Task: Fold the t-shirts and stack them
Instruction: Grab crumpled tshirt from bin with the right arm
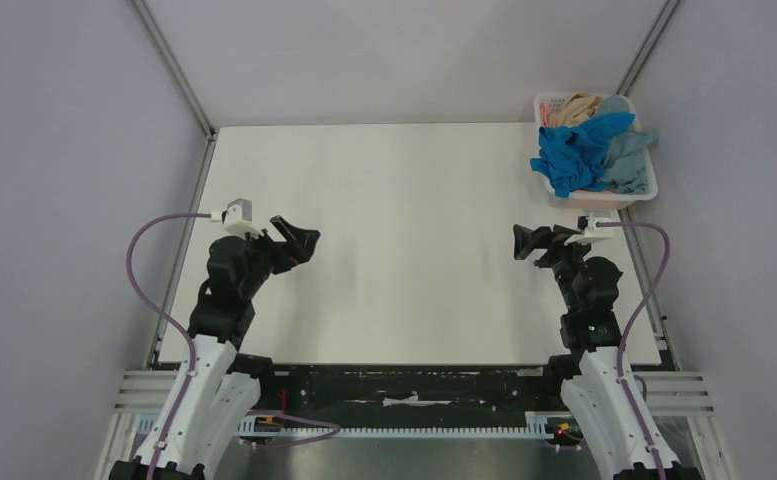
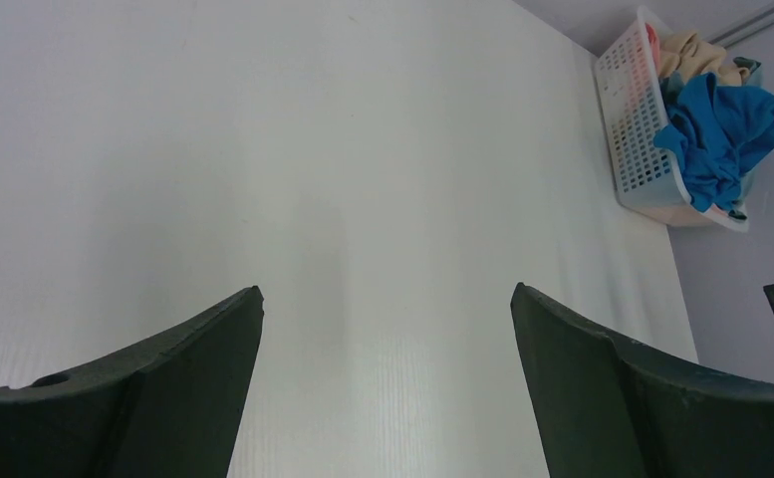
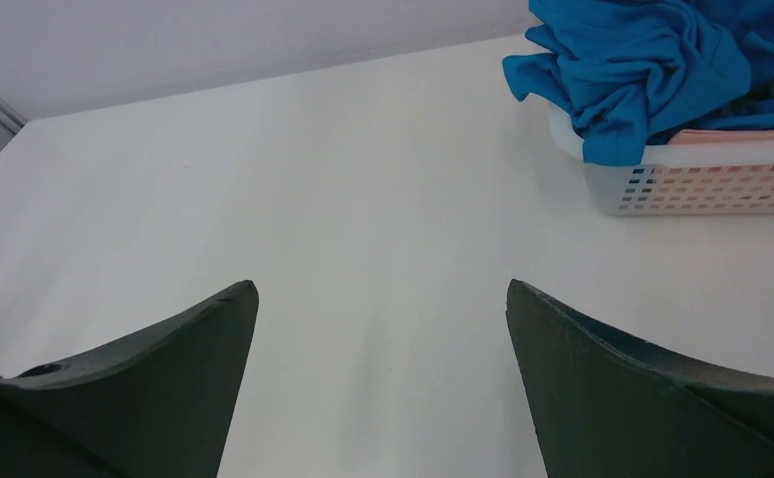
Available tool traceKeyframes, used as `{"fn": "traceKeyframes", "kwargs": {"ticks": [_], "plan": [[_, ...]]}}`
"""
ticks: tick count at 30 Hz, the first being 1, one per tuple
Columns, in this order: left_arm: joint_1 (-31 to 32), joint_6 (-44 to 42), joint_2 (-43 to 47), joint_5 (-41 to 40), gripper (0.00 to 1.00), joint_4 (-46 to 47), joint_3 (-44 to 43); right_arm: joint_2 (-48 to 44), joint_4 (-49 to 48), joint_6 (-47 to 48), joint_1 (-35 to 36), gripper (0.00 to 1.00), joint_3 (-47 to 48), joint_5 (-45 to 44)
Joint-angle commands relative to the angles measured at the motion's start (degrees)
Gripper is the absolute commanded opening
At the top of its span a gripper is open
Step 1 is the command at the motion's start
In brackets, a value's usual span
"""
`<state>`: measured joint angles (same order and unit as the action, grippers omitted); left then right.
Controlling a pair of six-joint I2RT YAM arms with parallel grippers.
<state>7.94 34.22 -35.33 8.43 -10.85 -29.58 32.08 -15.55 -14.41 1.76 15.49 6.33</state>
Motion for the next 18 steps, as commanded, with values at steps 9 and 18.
{"fn": "traceKeyframes", "kwargs": {"ticks": [9,18], "plan": [[-0.20,1.31,-1.58,5.72,1.00,8.69,2.28,19.54,9.44,0.59,-0.61,0.98,21.36,-14.22],[-0.22,3.01,-1.30,2.15,1.00,10.18,4.46,48.71,22.83,7.38,-4.83,0.98,55.32,-23.67]]}}
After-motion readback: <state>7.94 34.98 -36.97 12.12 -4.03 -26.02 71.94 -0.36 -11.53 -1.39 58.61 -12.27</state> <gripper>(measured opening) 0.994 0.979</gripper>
